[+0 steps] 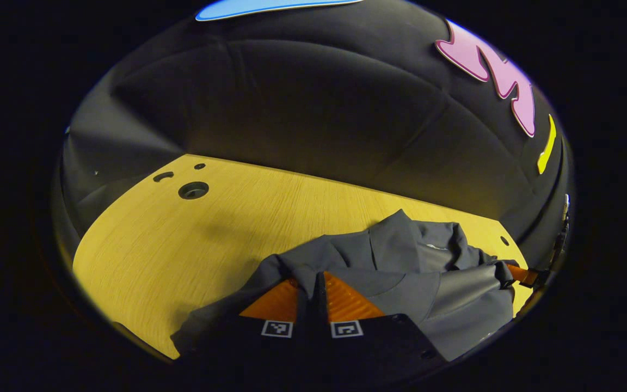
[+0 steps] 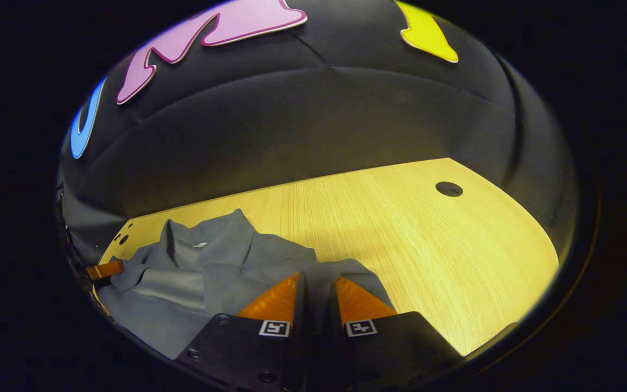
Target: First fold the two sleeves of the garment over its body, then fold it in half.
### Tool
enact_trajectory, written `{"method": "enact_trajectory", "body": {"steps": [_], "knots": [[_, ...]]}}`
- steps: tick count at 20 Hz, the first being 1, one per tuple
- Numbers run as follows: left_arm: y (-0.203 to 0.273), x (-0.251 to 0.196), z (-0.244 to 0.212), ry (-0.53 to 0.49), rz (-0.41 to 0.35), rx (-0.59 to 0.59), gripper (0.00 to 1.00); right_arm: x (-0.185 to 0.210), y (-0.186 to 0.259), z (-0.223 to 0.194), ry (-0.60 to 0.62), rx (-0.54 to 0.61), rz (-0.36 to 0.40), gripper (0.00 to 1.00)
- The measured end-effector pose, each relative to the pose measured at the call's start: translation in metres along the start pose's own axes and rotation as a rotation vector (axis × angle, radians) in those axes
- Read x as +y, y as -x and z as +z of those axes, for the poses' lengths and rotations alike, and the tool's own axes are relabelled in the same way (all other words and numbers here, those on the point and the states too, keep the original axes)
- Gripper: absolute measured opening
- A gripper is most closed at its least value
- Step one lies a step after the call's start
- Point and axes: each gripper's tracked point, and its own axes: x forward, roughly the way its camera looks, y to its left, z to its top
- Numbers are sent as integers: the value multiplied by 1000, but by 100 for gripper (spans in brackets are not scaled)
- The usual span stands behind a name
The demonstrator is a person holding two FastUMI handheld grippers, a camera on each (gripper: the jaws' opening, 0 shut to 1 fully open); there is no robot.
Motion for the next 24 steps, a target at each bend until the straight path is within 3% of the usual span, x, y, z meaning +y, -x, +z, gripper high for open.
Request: {"method": "enact_trajectory", "body": {"steps": [1, 2, 3, 5, 6, 7, 8, 9, 11, 20, 23, 24], "knots": [[1, -2, -2, -2, -2, 4, 17, 0, 3, 2, -7, 3, 0, 29], [2, -1, -2, -2, 5, 8, 17, 0, 4, 3, -9, 3, 1, 25], [5, -1, -2, 3, 5, 7, 27, -1, 8, 5, -7, 0, -2, 27], [10, 0, 2, 7, 10, -4, 47, -2, 16, 10, 4, -13, -9, 44], [15, 0, 3, 7, 13, -7, 55, -1, 21, 13, 8, -21, -9, 48], [20, -2, 3, 5, 14, -10, 60, 0, 26, 15, 8, -27, -8, 45], [24, -4, 3, -1, 14, -10, 64, 2, 31, 16, 10, -30, -4, 57], [30, -3, 2, -11, 17, -12, 75, 3, 37, 18, 12, -34, -1, 55], [43, -3, 4, -33, 28, -32, 94, 8, 51, 22, 10, -44, 16, 73], [124, -28, 30, -23, -22, -111, 95, 20, 135, 47, 9, -116, 44, 87], [163, -54, 41, -34, -96, -144, 90, 34, 171, 59, -3, -148, 77, 94], [176, -60, 44, -46, -111, -156, 95, 38, 185, 65, -8, -162, 91, 94]]}}
